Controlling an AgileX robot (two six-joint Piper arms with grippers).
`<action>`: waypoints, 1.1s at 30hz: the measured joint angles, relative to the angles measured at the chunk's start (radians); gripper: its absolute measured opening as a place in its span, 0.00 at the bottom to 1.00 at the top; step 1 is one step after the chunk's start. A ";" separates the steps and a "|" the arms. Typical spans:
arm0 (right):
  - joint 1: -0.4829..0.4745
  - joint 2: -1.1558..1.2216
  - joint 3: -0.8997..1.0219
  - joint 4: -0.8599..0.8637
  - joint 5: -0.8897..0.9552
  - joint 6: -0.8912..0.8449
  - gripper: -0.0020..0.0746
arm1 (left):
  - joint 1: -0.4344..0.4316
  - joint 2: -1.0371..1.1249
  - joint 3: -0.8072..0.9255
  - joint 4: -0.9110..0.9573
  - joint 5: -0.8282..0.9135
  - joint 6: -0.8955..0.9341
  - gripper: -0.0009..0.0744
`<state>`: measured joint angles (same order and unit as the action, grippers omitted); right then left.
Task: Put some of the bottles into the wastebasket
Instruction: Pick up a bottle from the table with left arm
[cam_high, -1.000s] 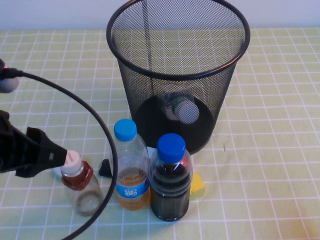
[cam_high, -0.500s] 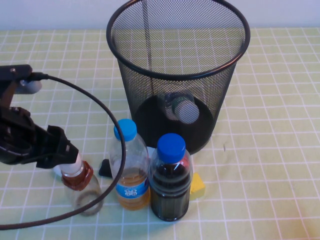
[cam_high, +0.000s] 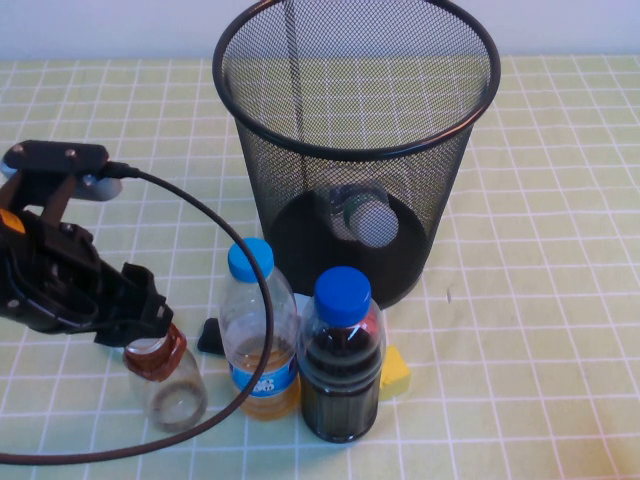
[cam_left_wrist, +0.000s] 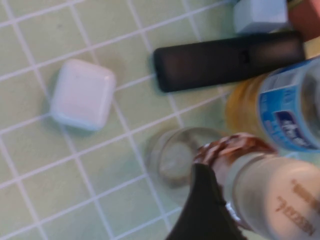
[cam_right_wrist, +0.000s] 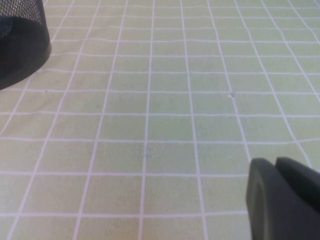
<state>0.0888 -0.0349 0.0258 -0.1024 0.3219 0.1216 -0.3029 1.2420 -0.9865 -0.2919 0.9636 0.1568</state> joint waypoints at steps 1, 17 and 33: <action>0.000 0.000 0.000 0.000 0.000 0.000 0.02 | -0.001 0.002 0.000 0.014 0.004 -0.010 0.57; 0.000 0.000 0.000 0.000 0.000 0.000 0.02 | -0.001 0.020 -0.001 0.051 0.033 -0.032 0.39; 0.000 0.000 0.000 0.000 0.000 0.000 0.02 | -0.001 -0.010 -0.136 0.137 0.116 -0.042 0.39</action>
<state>0.0888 -0.0349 0.0258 -0.1024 0.3219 0.1216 -0.3041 1.2324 -1.1224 -0.1546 1.0800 0.1144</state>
